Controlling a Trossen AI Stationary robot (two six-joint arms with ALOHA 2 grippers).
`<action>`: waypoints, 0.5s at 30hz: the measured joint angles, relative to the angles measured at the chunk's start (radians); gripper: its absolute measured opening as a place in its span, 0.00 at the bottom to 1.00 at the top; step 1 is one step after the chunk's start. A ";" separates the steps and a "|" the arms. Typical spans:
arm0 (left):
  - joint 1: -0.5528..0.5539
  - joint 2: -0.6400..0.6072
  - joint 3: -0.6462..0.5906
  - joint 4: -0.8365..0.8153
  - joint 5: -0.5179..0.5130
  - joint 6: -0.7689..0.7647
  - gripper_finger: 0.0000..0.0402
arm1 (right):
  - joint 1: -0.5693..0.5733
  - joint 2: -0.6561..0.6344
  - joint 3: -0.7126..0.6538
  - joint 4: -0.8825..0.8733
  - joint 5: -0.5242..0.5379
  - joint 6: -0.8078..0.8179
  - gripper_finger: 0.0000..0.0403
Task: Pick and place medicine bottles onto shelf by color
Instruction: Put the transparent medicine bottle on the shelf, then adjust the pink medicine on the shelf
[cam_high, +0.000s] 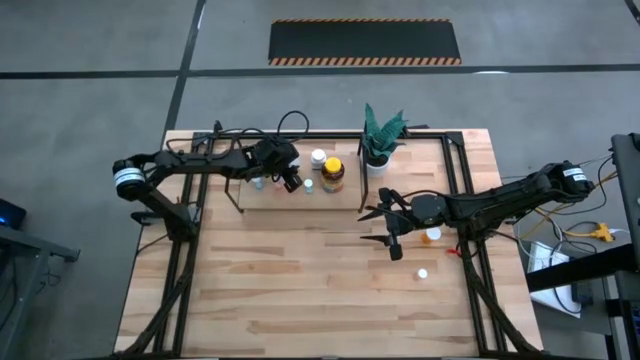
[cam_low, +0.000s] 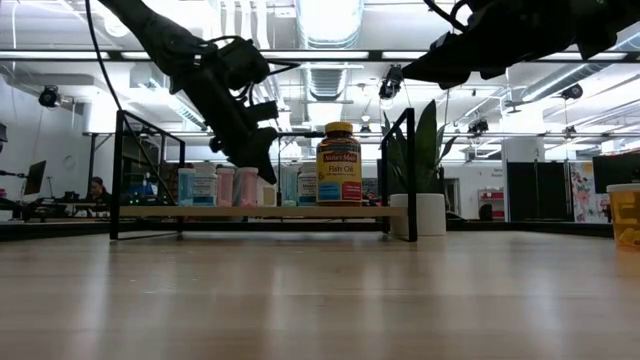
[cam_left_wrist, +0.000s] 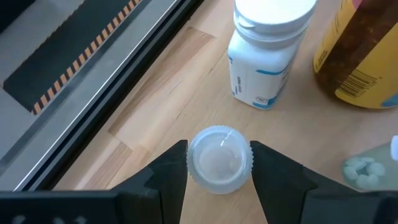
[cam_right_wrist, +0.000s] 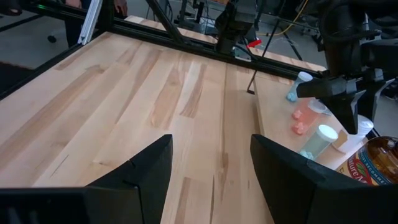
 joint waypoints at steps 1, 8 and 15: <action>0.000 0.000 0.000 0.000 0.000 0.000 0.37 | 0.000 0.000 0.000 0.000 0.000 0.000 0.52; 0.000 0.000 0.000 0.000 0.000 0.000 0.42 | 0.000 0.000 0.000 0.000 0.000 0.000 0.52; 0.000 -0.016 0.001 0.000 -0.001 0.006 0.52 | 0.000 0.000 0.000 0.000 0.000 0.000 0.52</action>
